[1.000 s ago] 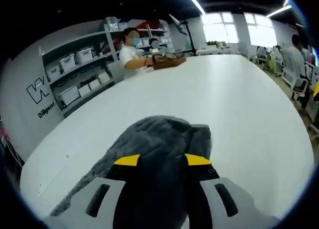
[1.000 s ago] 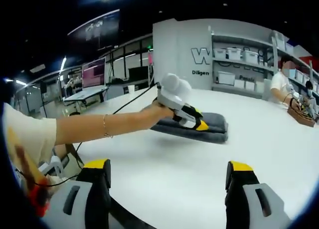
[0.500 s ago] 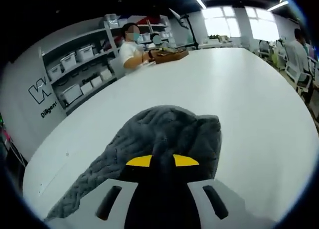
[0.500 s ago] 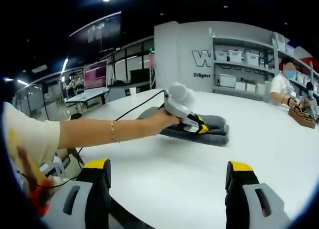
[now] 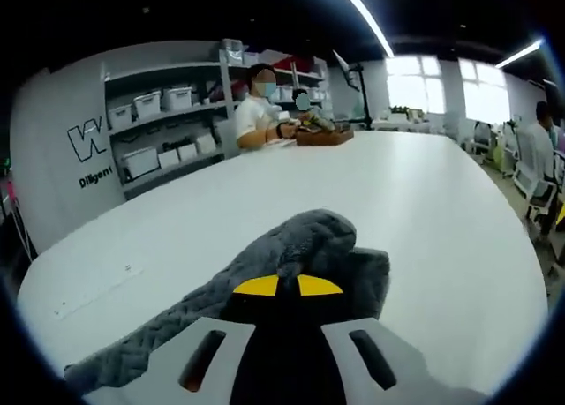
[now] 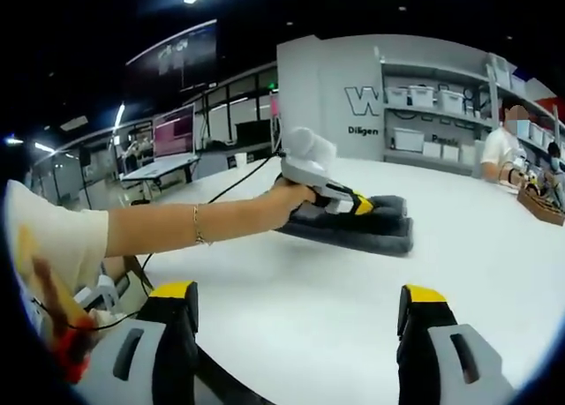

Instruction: Open the folded towel by lifting each exposed corner and separating the folded layers until the towel lies flat within the target outline without major curled edges

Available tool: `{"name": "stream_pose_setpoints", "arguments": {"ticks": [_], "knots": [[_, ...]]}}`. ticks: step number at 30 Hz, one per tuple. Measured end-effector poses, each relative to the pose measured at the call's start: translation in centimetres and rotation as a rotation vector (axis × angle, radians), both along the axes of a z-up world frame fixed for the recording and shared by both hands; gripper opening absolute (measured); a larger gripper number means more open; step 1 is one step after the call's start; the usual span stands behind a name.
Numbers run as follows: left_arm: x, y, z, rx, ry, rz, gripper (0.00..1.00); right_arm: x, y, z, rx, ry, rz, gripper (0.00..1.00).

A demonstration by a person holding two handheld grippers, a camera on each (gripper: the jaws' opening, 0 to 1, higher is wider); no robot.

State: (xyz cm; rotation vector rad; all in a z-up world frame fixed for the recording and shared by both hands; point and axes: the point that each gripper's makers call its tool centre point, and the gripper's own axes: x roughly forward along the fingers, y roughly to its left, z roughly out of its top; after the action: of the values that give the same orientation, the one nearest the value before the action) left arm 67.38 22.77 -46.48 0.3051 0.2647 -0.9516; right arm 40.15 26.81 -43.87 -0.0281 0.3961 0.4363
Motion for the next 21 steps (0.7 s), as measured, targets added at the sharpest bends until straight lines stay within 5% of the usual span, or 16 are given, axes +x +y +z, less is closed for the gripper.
{"name": "stream_pose_setpoints", "arguments": {"ticks": [14,21], "knots": [[1.3,5.8,4.7,-0.121,-0.028,0.106,0.03,-0.2,0.3,0.0,-0.001,0.004,0.012,0.94],[1.9,11.1,6.9,-0.16,-0.079,0.149,0.03,-0.1,0.7,-0.6,-0.008,0.025,0.023,0.93]]}}
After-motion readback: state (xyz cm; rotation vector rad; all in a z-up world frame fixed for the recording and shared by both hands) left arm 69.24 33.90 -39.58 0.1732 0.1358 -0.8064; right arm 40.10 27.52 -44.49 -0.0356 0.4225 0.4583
